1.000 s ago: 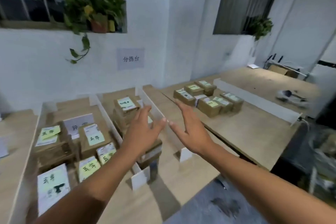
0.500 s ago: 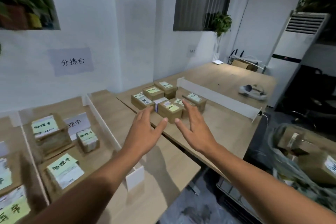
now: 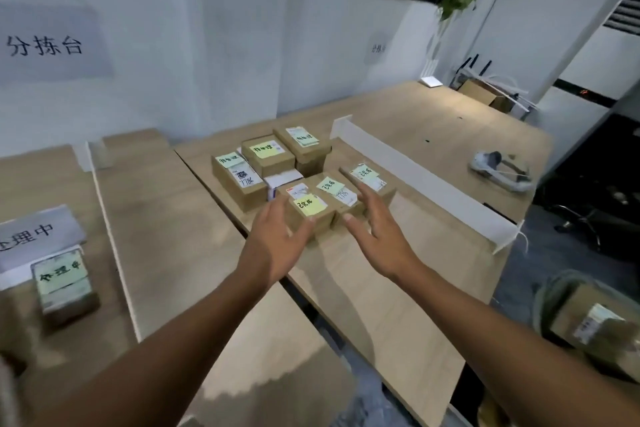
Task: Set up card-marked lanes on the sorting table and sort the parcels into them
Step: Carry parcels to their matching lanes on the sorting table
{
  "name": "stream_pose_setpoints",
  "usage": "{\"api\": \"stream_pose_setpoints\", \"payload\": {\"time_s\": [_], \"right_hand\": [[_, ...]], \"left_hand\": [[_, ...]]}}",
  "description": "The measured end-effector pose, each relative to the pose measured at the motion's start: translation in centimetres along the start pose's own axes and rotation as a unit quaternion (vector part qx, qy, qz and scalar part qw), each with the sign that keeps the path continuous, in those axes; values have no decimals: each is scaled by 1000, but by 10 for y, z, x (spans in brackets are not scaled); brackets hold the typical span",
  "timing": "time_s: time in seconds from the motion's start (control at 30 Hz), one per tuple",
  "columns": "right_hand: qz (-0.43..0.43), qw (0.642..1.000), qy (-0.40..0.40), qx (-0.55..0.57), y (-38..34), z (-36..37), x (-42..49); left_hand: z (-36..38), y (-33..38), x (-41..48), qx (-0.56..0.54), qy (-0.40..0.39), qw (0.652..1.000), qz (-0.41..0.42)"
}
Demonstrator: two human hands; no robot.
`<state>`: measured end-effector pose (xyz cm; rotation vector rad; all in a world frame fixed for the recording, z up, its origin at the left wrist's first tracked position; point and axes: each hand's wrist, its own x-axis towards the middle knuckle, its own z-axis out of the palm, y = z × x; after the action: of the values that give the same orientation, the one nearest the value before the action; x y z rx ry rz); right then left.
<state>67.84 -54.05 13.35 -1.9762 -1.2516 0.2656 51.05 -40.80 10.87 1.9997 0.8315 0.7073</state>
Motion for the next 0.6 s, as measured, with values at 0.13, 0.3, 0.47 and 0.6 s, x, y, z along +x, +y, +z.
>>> {"api": "stream_pose_setpoints", "payload": {"time_s": [0.13, 0.3, 0.47, 0.6], "right_hand": [[34, 999, -31, -15, 54, 19, 58], [12, 994, -72, -83, 134, 52, 133], [-1, 985, -118, -126, 216, 89, 204], [-20, 972, -133, -191, 262, 120, 241]], "left_hand": [[31, -23, 49, 7, 16, 999, -32], [90, -64, 110, 30, 13, 992, -125], [151, -108, 167, 10, 49, 981, -188], [193, -142, 209, -28, 69, 968, -241]]}}
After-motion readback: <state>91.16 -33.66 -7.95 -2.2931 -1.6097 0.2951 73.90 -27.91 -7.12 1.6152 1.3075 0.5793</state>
